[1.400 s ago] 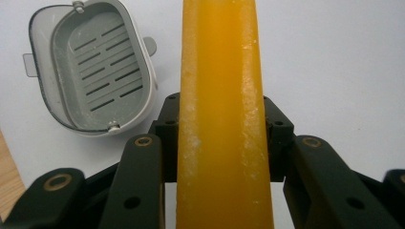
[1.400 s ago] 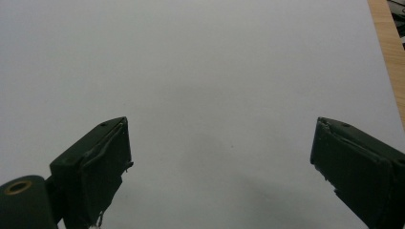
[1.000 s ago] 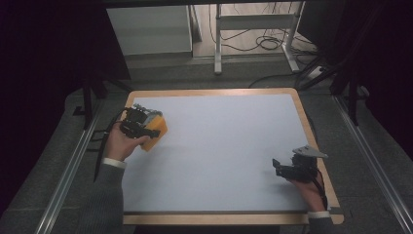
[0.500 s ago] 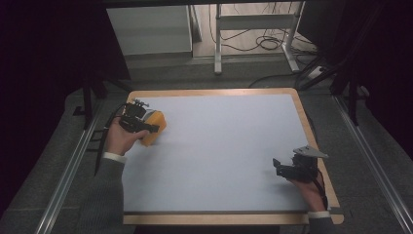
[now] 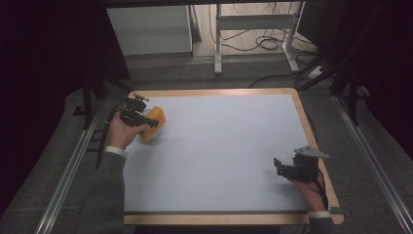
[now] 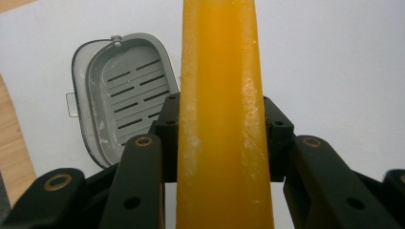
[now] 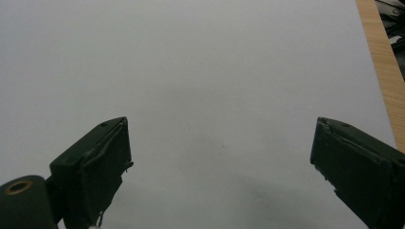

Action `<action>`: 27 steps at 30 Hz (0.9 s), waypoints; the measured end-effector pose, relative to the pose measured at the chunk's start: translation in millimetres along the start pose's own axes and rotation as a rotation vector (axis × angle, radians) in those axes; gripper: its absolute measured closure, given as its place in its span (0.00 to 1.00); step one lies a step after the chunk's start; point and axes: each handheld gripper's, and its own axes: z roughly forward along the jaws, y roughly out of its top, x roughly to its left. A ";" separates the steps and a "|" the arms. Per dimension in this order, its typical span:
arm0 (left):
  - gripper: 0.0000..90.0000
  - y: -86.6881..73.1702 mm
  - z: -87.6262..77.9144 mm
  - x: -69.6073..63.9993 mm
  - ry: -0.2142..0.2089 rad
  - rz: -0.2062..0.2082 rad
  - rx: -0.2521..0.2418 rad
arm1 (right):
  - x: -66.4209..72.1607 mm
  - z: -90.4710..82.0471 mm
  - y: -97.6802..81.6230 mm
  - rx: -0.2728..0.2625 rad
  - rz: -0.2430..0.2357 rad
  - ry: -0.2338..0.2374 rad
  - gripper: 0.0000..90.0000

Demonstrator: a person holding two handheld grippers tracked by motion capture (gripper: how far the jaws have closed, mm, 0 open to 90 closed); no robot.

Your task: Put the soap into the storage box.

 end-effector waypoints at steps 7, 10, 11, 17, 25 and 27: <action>0.68 8.8 3.1 7.5 0.006 -0.011 0.002 | 0.5 0.2 0.1 0.003 -0.003 0.000 0.07; 0.68 12.2 4.9 11.1 0.012 -0.021 0.001 | 0.3 -0.3 0.3 0.001 -0.002 -0.001 0.07; 0.68 12.9 5.6 12.8 0.010 -0.028 -0.002 | -0.1 -0.4 0.2 0.000 -0.002 -0.002 0.07; 0.68 15.2 14.8 19.8 0.011 -0.052 0.010 | -1.5 -0.8 0.1 -0.001 0.002 -0.002 0.07; 0.68 17.4 25.0 27.8 0.027 -0.085 0.011 | -2.5 -1.4 0.1 -0.004 0.003 -0.006 0.07; 0.68 17.2 25.6 31.2 0.054 -0.097 0.008 | -2.7 -1.4 0.0 -0.004 0.003 -0.005 0.07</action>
